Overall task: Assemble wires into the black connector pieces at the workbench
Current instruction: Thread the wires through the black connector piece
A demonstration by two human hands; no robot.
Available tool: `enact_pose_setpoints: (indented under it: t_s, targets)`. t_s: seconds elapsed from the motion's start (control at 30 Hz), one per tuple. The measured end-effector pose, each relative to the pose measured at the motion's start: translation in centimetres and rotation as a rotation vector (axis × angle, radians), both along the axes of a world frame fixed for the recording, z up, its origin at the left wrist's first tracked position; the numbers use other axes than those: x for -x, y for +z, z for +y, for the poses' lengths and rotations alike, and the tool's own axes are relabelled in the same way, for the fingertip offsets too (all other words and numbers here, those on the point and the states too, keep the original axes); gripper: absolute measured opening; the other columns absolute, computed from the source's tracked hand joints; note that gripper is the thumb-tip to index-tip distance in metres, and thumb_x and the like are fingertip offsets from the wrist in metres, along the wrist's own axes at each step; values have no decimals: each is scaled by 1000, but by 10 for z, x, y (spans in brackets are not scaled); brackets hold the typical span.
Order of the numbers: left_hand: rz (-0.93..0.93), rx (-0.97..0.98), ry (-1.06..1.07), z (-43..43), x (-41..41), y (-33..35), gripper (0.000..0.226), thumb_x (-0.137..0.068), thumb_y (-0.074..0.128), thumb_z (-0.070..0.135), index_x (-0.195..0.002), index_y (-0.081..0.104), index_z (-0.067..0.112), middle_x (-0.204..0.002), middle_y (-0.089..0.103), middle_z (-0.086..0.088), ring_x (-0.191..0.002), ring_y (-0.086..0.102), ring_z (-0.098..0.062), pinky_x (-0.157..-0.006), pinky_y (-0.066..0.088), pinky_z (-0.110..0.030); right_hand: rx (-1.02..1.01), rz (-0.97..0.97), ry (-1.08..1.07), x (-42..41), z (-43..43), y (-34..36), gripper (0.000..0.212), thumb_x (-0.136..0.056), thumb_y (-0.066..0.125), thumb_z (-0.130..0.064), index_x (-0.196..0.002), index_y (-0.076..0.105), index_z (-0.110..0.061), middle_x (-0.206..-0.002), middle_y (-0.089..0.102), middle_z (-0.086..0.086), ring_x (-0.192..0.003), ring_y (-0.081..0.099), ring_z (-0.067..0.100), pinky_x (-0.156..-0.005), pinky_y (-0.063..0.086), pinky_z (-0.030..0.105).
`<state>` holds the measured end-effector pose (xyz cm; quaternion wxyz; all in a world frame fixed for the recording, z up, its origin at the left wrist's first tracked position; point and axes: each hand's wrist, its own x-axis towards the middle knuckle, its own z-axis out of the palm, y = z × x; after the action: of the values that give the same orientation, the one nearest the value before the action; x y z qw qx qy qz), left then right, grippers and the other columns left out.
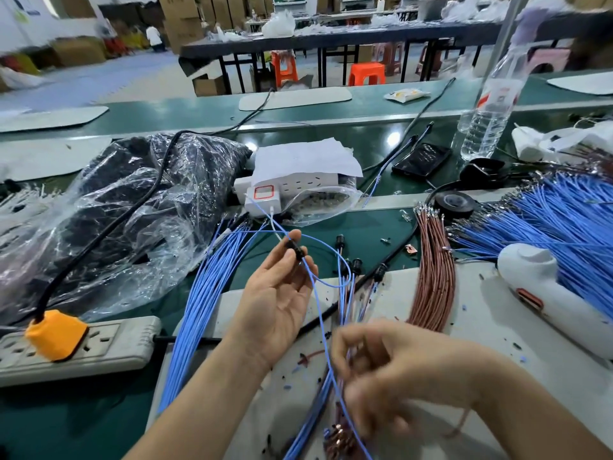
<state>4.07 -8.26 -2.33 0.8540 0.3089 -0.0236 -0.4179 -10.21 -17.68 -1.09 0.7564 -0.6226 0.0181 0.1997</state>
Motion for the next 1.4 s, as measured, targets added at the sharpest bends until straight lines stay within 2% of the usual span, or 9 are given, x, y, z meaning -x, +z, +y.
enact_pose_setpoints:
  t_s: [0.13,0.3,0.53,0.7,0.83,0.97,1.07,1.17,1.4]
  targets:
    - [-211,-1,-98,2,10,-1,26,-73,58,5,-97,68,7,-77,67,-6,-68,63,-13,-72,56,-19,17,-98,-546,-9,2,-10,30,-75,71,-27,-85,49,-10,-59,65,12,-34,46,11,-33,35,15]
    - [-504,-14,-107,4,15,-3,21,-78,59,2,-95,70,9,-79,66,-5,-71,62,-12,-74,52,-19,239,-305,-742,-11,1,-12,31,-72,65,-34,-81,63,-4,-52,58,7,-36,40,13,-36,31,15]
    - [-585,-45,-104,5,12,-2,17,-77,68,4,-89,76,14,-82,68,-5,-73,64,-12,-72,52,-19,226,-310,-693,-10,3,-9,14,-81,65,-16,-69,65,-10,-49,55,4,-38,41,13,-37,32,15]
    - [-320,21,62,1,3,0,38,-73,57,4,-110,63,8,-81,64,-8,-71,64,-11,-70,55,-19,301,-151,-358,-3,-3,-3,25,-88,65,-8,-65,65,-17,-49,58,-1,-36,43,9,-37,33,14]
    - [-165,16,261,2,-15,-2,26,-87,48,-2,-107,61,9,-84,62,-7,-70,64,-12,-71,56,-19,346,-57,-144,0,-3,1,21,-87,64,-17,-67,68,-23,-54,61,-6,-39,48,5,-40,32,12]
    - [-729,-158,416,6,-11,-4,21,-91,51,2,-103,62,15,-84,68,8,-78,65,-7,-75,52,-17,307,-40,-320,-2,-1,-2,20,-90,63,-10,-72,65,-18,-50,58,-8,-39,49,3,-38,33,11]
    - [-1289,-247,377,9,7,-11,20,-90,60,9,-104,61,23,-94,67,10,-83,66,-12,-77,52,-24,318,-182,-612,-8,0,-7,10,-80,72,-17,-76,66,-10,-54,58,-6,-41,49,10,-40,36,17]
    - [-1628,-221,330,8,23,-13,24,-90,56,13,-112,60,22,-102,59,13,-92,61,-7,-81,48,-20,331,-351,-775,-9,-2,-9,18,-69,73,-27,-74,64,-13,-53,57,-4,-41,50,12,-40,39,21]
    - [-1676,-269,395,9,24,-11,28,-85,62,16,-112,58,23,-103,61,15,-97,56,-1,-86,40,-12,397,-535,-895,-12,0,-19,16,-79,70,-2,-75,63,-16,-54,62,0,-45,59,13,-50,49,20]
